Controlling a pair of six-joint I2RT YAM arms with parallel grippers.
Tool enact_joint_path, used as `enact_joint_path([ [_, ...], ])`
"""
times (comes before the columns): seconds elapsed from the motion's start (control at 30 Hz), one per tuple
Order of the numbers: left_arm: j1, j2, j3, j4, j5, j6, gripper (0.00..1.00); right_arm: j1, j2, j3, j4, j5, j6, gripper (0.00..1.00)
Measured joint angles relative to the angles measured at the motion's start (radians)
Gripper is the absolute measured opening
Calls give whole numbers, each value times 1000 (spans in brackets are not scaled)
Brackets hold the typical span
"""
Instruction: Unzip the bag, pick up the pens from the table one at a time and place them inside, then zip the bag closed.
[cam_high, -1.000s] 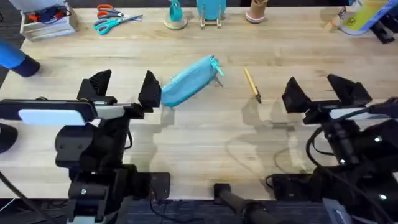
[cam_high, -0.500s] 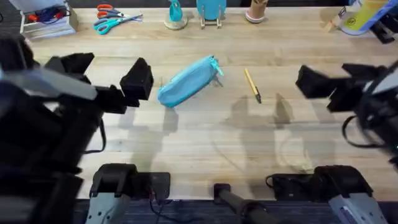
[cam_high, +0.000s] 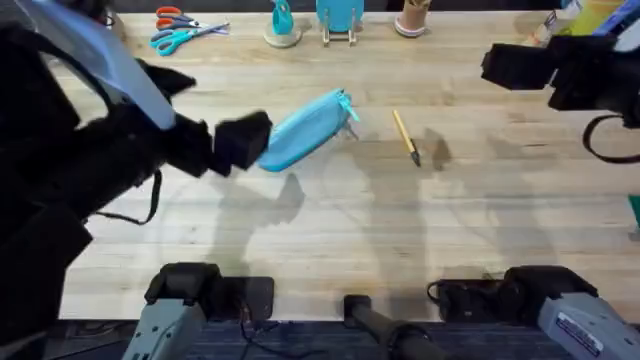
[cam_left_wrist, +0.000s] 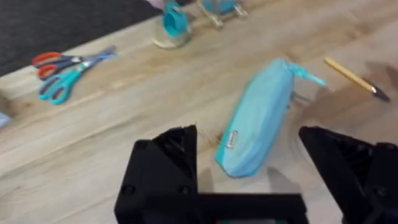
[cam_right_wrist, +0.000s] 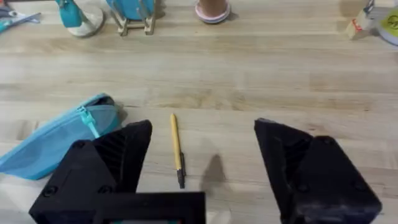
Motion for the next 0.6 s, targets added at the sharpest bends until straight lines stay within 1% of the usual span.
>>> enact_joint_path([
  [0.17, 0, 4, 0, -98, 49, 119, 993, 0, 20, 1, -8, -22, 0, 996],
  [0.27, 0, 5, 0, -124, 57, 193, 993, 0, 20, 1, -8, -25, 0, 996],
  [0.4, 0, 5, 0, -130, 61, 285, 993, 0, 20, 1, -8, -27, 0, 996],
  [0.5, 0, 5, 0, -115, 64, 326, 993, 0, 20, 1, -8, -29, 0, 996],
  [0.6, 0, 5, 1, -124, 69, 346, 993, 0, 20, 1, -8, -29, 0, 996],
])
